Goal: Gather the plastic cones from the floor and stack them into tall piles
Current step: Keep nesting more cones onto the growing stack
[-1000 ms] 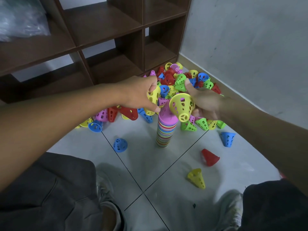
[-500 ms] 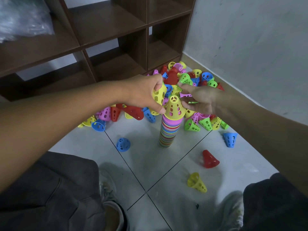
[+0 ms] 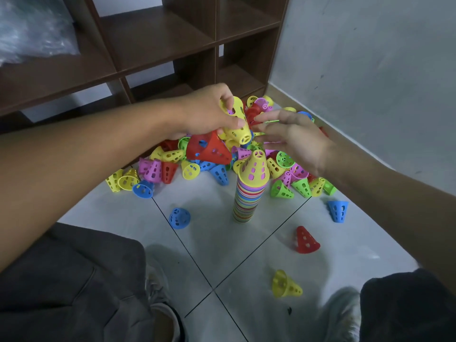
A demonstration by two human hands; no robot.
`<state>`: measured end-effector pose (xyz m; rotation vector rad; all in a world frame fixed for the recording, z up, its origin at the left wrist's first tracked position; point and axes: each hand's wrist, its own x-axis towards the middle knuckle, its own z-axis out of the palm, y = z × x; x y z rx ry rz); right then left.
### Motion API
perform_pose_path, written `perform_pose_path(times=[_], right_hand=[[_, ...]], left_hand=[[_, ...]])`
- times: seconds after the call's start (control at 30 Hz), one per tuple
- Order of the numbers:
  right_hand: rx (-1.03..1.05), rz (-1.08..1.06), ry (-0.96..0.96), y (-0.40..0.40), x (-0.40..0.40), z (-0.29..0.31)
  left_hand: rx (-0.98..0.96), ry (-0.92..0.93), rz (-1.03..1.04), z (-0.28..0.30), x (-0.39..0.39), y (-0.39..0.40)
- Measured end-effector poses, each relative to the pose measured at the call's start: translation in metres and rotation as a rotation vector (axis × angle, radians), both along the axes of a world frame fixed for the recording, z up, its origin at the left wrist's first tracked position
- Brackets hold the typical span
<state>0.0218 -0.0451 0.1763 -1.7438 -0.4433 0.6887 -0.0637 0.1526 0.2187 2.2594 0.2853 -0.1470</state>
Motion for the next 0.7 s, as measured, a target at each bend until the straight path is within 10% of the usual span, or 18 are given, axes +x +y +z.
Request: perform_pose_path(times=[0.13, 0.3, 0.7], right_hand=[[0.010, 0.044, -0.001, -0.002, -0.012, 0.001], [-0.161, -0.072, -0.466, -0.002, -0.025, -0.001], [-0.307, -0.226, -0.687, -0.025, -0.018, 0.006]], left_hand=[[-0.171, 0.002, 0.074, -0.001, 0.004, -0.005], [-0.387, -0.009, 0.077, 0.005, -0.001, -0.018], [-0.194, -0.149, 0.223, 0.002, -0.011, -0.005]])
